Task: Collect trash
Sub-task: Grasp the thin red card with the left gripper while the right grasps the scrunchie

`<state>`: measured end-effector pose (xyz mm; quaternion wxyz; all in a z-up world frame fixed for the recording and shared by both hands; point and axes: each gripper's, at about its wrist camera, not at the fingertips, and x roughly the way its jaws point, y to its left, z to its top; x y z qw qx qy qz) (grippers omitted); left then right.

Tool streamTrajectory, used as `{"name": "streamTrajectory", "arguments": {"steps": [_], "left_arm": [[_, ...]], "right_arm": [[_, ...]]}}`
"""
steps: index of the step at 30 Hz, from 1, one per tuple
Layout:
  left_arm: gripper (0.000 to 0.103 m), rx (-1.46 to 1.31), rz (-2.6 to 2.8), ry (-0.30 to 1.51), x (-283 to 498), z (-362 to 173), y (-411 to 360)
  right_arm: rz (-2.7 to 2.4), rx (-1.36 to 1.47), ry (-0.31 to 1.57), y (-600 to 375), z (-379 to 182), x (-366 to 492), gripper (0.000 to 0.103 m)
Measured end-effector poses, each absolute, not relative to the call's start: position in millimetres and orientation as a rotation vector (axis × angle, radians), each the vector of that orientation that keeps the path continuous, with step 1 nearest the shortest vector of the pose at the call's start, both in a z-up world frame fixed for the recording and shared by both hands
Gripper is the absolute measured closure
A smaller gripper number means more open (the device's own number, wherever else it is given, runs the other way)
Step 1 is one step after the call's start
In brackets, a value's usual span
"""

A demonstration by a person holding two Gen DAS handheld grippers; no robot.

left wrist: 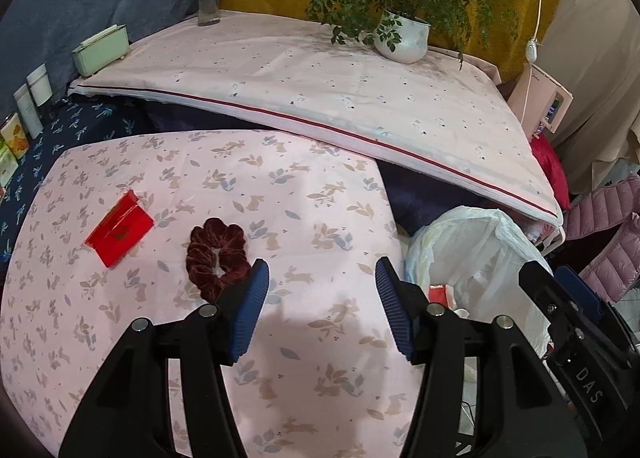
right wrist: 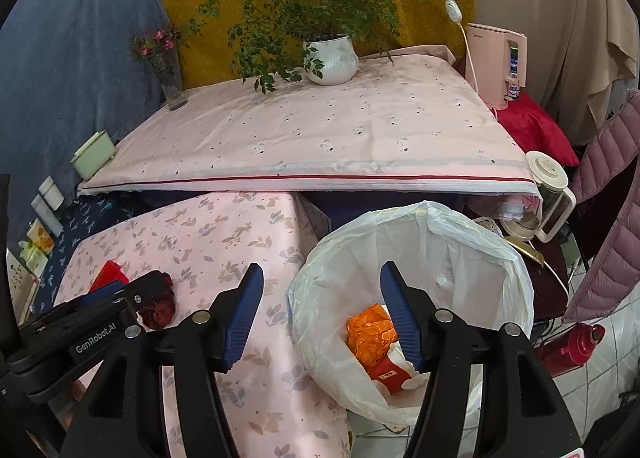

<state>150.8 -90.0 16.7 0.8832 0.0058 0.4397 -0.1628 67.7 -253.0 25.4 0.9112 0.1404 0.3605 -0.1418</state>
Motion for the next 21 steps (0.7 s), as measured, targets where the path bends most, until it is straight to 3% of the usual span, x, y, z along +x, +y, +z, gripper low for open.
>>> {"name": "streamTrajectory", "arguments": {"steps": [4, 12, 15, 21], "left_arm": [[0.045, 0.017, -0.293, 0.901, 153.8, 14.2, -69.5], [0.044, 0.022, -0.205, 0.882, 164.4, 8.3, -26.3], [0.036, 0.027, -0.163, 0.869, 169.1, 5.7, -7.0], [0.033, 0.032, -0.084, 0.853, 179.4, -2.8, 38.0]], "right_arm": [[-0.263, 0.263, 0.761, -234.0, 23.4, 77.2, 0.042], [-0.190, 0.214, 0.799, -191.3, 15.7, 98.4, 0.041], [-0.164, 0.188, 0.813, -172.8, 13.5, 106.8, 0.041], [-0.117, 0.154, 0.844, -141.1, 4.6, 121.7, 0.041]]}}
